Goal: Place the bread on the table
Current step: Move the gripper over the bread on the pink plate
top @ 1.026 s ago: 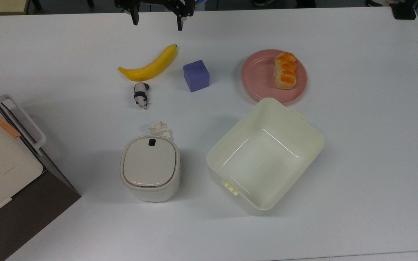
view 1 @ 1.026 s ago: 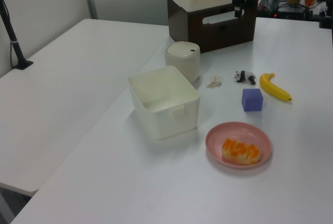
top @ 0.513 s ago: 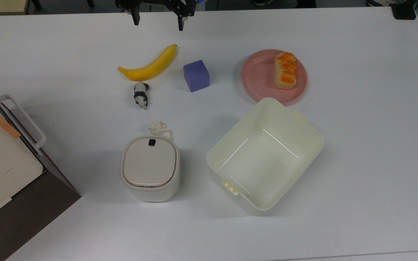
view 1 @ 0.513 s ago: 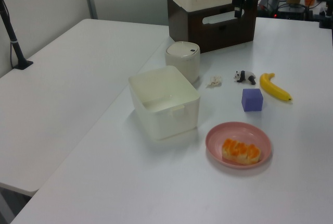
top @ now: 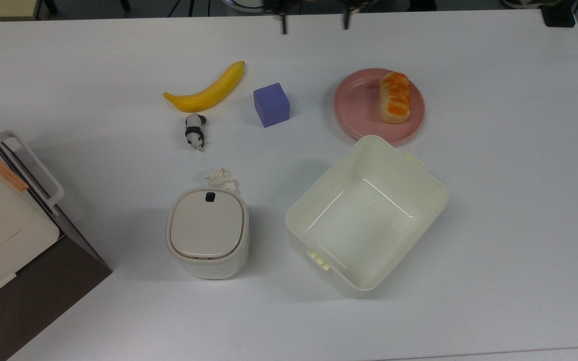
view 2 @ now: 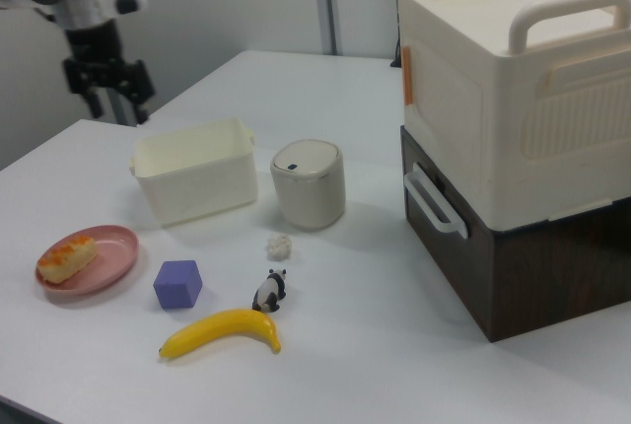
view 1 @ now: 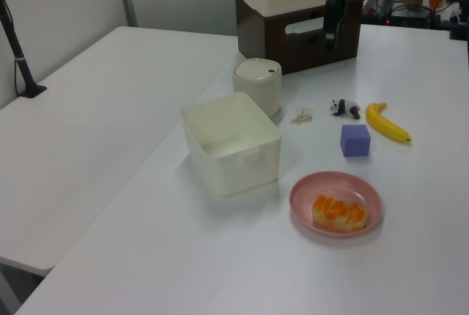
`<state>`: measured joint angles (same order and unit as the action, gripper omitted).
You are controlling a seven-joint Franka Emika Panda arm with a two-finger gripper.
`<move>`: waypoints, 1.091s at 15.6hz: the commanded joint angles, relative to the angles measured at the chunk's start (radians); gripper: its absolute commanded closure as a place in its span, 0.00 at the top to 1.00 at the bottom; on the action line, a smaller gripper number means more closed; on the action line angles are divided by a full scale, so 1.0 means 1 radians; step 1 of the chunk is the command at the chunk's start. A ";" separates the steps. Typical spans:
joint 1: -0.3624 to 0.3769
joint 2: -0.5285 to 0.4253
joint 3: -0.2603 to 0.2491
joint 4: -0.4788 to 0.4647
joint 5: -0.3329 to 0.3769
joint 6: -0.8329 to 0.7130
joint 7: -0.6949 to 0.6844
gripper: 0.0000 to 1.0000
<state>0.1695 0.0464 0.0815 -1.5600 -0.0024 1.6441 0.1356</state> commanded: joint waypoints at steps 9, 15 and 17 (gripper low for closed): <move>0.278 -0.025 -0.014 -0.061 0.102 -0.084 0.047 1.00; 0.340 -0.010 -0.011 -0.228 0.110 0.124 0.133 1.00; 0.346 0.000 -0.011 -0.276 0.110 0.189 0.177 1.00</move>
<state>0.4838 0.0569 0.0835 -1.7434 0.0884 1.7317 0.2425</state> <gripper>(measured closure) 0.000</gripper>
